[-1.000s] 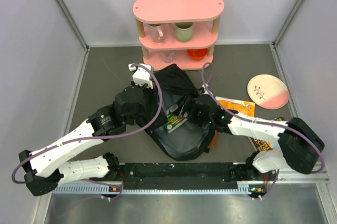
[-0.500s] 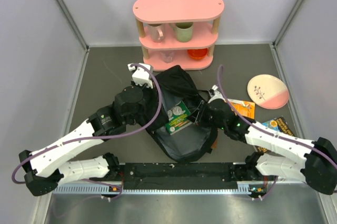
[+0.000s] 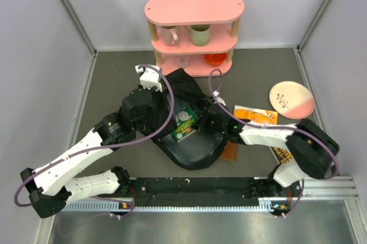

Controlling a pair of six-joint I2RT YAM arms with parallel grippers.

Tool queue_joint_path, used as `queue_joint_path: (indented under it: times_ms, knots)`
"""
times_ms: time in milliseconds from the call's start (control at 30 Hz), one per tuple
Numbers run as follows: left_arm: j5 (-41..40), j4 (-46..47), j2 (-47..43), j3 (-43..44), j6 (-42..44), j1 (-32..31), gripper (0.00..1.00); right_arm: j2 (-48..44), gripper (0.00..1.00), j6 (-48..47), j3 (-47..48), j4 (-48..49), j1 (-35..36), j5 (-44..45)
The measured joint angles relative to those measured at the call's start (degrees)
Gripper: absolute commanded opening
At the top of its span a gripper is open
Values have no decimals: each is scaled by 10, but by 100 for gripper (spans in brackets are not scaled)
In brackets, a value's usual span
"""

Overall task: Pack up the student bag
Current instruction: Place the book in the student bag.

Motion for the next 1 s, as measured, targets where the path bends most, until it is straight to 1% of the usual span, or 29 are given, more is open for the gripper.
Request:
queue_joint_path:
  times_ms: [100,167,267,300,333,367,400,467,500,633,667,700,733,800,833,867,900,967,1000]
  knots:
    - [11,-7,0,0,8,41,0,82,2,8,43,26,9,9]
    - [20,-11,-2,0,11,66,0,109,2,12,59,39,20,10]
    - [30,-19,-10,0,14,90,0,113,8,11,62,52,32,9]
    - [33,-21,-13,0,15,94,0,108,13,9,61,53,32,10]
    - [38,-24,-16,0,19,98,0,100,17,7,59,51,33,10]
    - [44,-26,-20,0,23,102,0,84,21,0,53,50,34,11]
    - [52,-27,-22,-1,27,106,0,60,30,-5,45,43,34,14]
    - [65,-29,-28,-4,31,109,0,-2,36,-22,26,30,34,22]
    - [70,-29,-32,-6,33,110,0,-40,50,-31,17,22,34,26]
    - [94,-28,-44,-22,36,112,0,-191,60,-71,5,-24,34,42]
    - [102,-27,-47,-28,35,112,5,-218,65,-77,5,-35,34,49]
    - [110,-25,-49,-35,33,113,14,-257,75,-85,5,-56,34,63]
    - [119,-25,-52,-40,29,113,22,-279,80,-86,5,-71,33,73]
    - [139,-26,-54,-48,23,113,43,-321,85,-91,5,-114,24,100]
    - [152,-27,-55,-50,19,114,54,-341,85,-93,4,-144,10,112]
    - [170,-30,-56,-50,9,114,64,-359,86,-94,4,-171,-14,120]
    - [183,-30,-57,-50,9,113,71,-376,87,-95,1,-194,-51,124]
    - [216,-29,-59,-50,-8,114,78,-407,88,-100,-12,-228,-140,122]
    - [227,-29,-59,-50,-12,113,83,-421,90,-104,-21,-246,-188,121]
